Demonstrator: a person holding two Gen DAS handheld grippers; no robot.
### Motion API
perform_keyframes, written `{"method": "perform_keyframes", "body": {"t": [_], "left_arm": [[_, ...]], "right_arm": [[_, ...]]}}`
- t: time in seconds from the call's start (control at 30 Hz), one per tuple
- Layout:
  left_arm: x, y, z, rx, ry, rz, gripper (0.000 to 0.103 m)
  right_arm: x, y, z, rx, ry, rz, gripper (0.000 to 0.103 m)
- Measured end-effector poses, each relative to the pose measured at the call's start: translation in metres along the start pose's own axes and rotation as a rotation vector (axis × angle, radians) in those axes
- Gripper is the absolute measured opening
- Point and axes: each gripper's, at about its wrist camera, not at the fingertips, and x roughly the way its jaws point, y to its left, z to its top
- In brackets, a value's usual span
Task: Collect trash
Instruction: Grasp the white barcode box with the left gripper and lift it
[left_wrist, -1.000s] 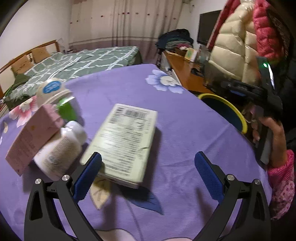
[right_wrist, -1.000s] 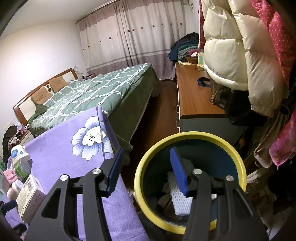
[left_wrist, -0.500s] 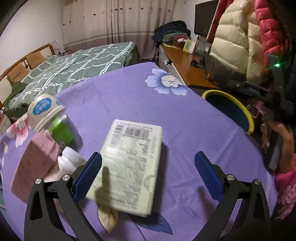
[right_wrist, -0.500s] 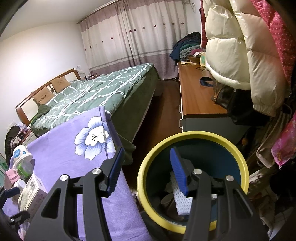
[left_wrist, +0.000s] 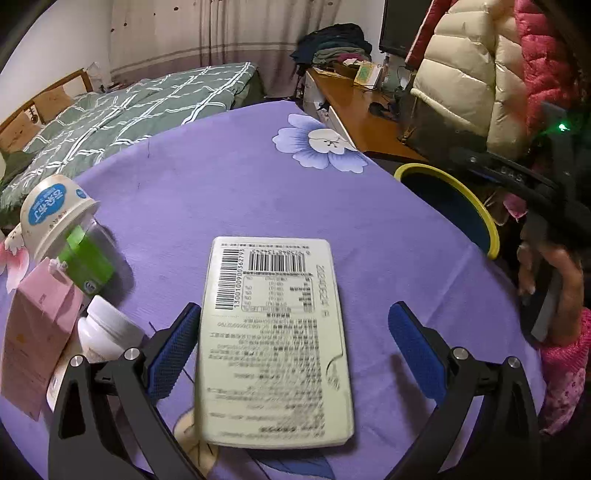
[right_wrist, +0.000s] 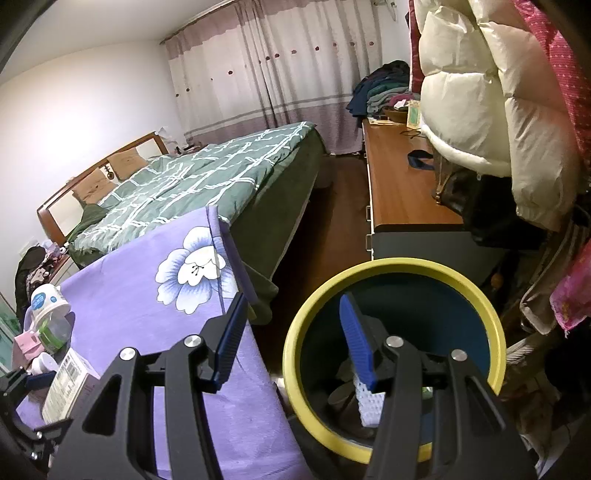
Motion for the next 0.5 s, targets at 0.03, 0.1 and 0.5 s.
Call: {"method": "perform_keyframes", "body": {"t": [0.03, 0.1, 0.5], "left_arm": [[0.000, 0.002, 0.000, -0.011, 0.007, 0.023, 0.098], [0.001, 0.005, -0.002, -0.044, 0.019, 0.039, 0.098], [0.022, -0.007, -0.002, -0.062, 0.088, 0.148, 0.072]], "right_arm": [[0.000, 0.000, -0.001, -0.001, 0.002, 0.003, 0.050], [0.000, -0.001, 0.000, -0.001, 0.002, 0.006, 0.050], [-0.008, -0.004, 0.003, -0.003, -0.014, 0.019, 0.050]]}}
